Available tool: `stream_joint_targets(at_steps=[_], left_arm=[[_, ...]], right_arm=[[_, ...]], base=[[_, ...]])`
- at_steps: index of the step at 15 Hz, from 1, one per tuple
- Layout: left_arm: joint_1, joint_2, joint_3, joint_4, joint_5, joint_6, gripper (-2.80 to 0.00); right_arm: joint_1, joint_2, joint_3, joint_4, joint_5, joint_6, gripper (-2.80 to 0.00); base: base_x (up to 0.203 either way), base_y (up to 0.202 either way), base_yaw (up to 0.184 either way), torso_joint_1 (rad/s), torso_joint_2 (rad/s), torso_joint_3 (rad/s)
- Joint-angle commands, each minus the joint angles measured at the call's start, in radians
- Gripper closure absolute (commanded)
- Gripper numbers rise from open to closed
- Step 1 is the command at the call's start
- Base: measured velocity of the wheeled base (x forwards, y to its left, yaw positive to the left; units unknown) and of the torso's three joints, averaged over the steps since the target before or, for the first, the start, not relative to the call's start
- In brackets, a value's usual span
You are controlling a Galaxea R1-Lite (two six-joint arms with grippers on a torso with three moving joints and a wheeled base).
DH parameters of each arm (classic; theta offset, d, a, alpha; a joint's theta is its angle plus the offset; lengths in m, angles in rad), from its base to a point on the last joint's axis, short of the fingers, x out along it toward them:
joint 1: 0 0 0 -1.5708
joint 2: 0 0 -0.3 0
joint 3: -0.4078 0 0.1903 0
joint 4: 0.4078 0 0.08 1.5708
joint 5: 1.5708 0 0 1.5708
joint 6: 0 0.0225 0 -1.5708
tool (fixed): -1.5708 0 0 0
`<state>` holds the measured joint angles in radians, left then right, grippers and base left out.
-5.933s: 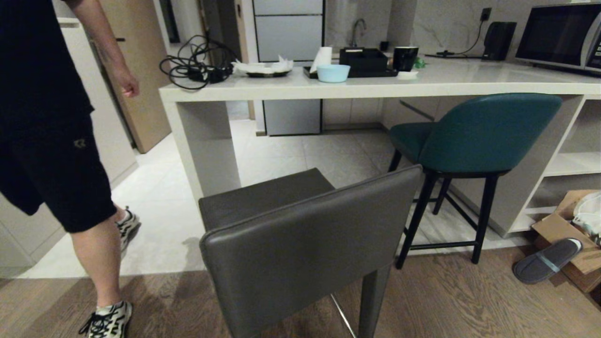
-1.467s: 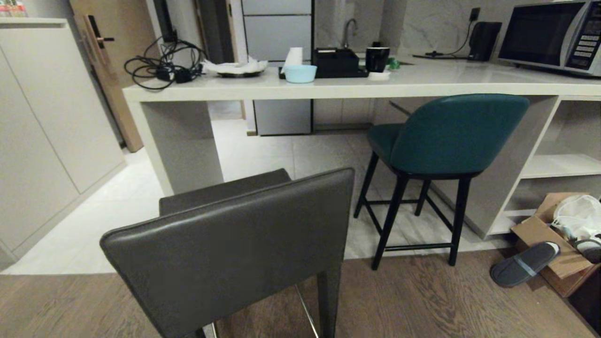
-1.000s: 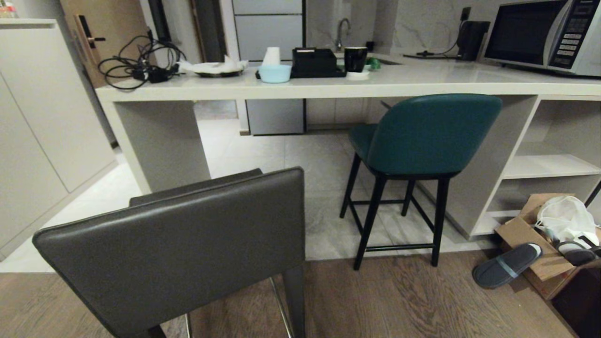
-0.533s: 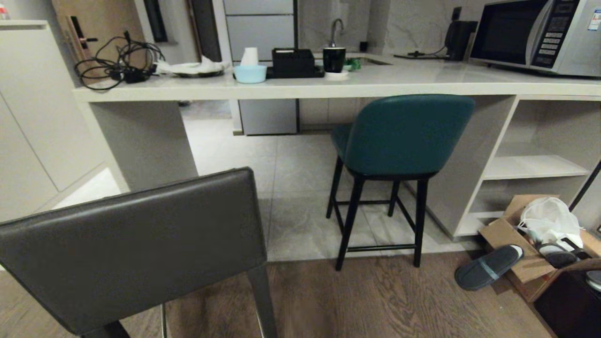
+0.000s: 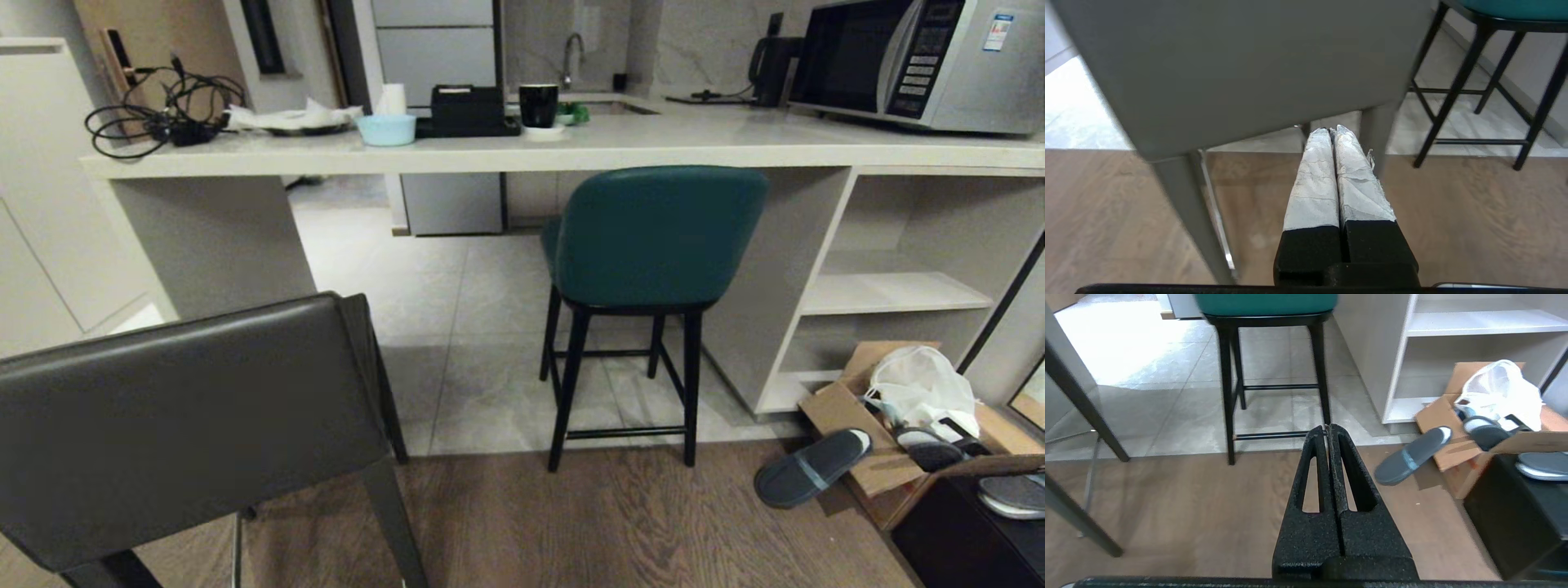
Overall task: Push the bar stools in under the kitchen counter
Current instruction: Pull the blue chair out from under the dining table
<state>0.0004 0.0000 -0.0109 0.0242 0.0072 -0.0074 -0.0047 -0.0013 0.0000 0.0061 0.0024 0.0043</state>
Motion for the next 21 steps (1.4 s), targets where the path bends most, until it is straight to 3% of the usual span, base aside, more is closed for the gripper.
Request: stream_joint_targets(at_steps=[1, 21], left_arm=[[0.001, 0.002, 0.0, 0.0, 0.0, 0.0, 0.0], [0.0, 0.002, 0.0, 0.0, 0.0, -0.002, 0.0]], right_arm=[[0.0, 0.001, 0.0, 0.0, 0.001, 0.0, 0.0], [0.0, 0.001, 0.0, 0.0, 0.001, 0.0, 0.0]], base=[[0.0, -0.192, -0.005, 0.003, 0.0, 0.0], [0.0, -0.19, 0.002, 0.002, 0.0, 0.002]])
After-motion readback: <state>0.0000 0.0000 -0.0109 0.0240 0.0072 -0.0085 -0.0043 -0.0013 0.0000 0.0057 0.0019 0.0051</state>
